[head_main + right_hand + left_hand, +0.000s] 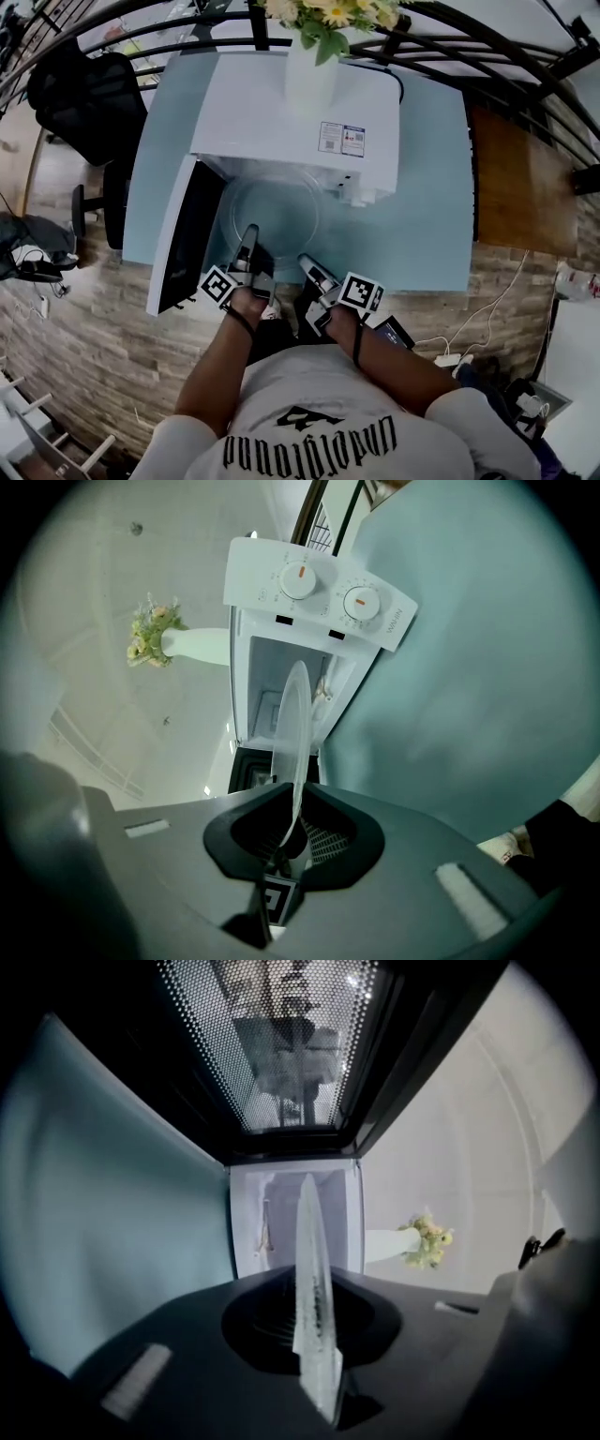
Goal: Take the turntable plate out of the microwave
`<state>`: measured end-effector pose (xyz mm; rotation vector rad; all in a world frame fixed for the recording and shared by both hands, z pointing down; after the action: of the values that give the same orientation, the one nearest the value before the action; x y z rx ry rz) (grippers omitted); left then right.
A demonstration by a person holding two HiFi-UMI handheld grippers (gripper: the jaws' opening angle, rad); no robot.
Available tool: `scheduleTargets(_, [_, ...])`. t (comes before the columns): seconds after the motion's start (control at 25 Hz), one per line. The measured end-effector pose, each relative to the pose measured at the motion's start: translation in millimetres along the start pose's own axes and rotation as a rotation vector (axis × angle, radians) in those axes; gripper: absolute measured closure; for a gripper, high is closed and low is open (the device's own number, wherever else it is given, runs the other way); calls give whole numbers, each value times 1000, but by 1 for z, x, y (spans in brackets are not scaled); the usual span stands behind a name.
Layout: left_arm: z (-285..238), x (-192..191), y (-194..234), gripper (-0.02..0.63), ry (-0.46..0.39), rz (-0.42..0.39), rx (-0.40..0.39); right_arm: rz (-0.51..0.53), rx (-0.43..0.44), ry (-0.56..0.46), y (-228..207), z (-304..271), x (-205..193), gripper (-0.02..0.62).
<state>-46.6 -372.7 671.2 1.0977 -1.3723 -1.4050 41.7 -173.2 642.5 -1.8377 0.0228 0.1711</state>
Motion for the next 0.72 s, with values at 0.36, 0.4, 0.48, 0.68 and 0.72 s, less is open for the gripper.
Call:
scheduleTargets(0.36, [27, 1, -17, 532, 117, -6, -27, -3, 18, -122, 13, 23, -48, 564])
scheduleTargets(0.4, [31, 1, -19, 534, 131, -12, -33, -3, 20, -135, 15, 26, -54, 563])
scheduleTargets(0.48, [38, 0, -23, 534, 158, -17, -41, -3, 23, -161, 18, 33, -66, 563])
scheduleTargets(0.68, [57, -6, -36, 534, 212, -18, -47, -1, -4, -207, 25, 54, -92, 561])
scheduleTargets(0.72, [60, -8, -40, 534, 221, -17, -50, 15, 14, -217, 30, 57, -94, 561])
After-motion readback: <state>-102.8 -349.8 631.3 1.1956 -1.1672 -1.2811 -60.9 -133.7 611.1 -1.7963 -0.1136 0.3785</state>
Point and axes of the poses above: the fingertips, and each gripper's own axes: z backward along the fingers, y to its left, x out of its top, the point moved 8 cm from there along z, backward along the fingers, and after that the axes turned 2 degrees about z, right-handed, at the moved point
